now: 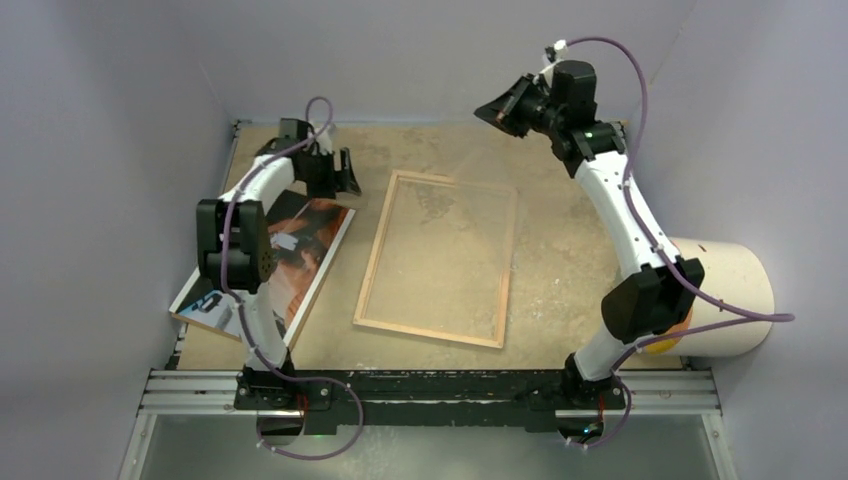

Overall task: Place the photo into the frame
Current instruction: Move the photo frame to the center of the board, then place the photo frame item in the photo frame.

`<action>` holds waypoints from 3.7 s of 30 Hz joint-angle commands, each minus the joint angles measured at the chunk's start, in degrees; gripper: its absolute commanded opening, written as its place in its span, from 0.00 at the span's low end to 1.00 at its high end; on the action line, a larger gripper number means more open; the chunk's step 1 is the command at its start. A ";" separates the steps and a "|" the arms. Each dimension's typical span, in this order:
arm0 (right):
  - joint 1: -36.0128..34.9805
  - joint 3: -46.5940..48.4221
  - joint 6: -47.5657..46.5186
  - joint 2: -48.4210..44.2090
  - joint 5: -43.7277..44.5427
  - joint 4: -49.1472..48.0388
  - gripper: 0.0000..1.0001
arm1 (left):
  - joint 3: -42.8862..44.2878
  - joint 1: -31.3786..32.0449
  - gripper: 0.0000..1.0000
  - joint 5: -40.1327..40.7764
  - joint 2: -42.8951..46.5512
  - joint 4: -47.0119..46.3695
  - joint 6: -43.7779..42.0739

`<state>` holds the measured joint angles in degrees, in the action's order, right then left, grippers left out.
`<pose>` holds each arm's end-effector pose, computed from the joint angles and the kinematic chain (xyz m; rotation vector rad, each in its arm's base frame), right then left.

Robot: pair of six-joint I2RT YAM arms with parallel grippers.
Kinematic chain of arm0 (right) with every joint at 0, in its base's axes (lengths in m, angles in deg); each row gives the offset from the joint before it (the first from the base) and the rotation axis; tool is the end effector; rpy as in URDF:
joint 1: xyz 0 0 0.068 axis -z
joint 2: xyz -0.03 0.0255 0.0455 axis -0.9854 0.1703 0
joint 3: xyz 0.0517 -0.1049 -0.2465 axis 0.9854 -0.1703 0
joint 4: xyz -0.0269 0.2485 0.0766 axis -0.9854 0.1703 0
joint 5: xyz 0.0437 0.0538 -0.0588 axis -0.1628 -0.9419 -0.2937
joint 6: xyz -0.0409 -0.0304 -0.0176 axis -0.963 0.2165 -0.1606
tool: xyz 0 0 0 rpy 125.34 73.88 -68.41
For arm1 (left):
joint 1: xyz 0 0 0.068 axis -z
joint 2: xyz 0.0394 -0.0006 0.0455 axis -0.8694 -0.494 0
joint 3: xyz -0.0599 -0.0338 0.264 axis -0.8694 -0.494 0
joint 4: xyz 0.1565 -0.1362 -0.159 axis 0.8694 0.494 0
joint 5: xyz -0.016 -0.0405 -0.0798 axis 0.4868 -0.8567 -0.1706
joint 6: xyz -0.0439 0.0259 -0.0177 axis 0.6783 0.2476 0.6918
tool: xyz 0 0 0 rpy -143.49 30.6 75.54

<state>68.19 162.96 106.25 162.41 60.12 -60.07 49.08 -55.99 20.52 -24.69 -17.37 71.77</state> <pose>0.3693 0.0911 0.4331 0.3048 1.8728 1.0345 0.4278 -0.0480 0.1993 -0.0371 2.5829 -0.6753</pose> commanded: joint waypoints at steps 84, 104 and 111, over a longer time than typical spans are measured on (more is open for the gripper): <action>-11.23 -66.32 -1.34 -7.63 -15.53 -13.30 0.99 | -21.16 5.19 0.75 20.30 11.43 8.45 -42.61; -11.91 -86.94 32.31 0.27 -20.72 -98.58 0.82 | -22.85 9.56 0.74 24.73 7.34 6.69 -41.95; -11.75 -86.19 32.98 10.85 -25.63 -111.82 0.74 | -22.83 10.36 0.73 26.88 8.39 6.70 -42.25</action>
<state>56.58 76.37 137.29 170.39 37.72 -155.76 28.45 -46.61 46.55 -13.20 -7.47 28.93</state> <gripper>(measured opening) 0.716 0.737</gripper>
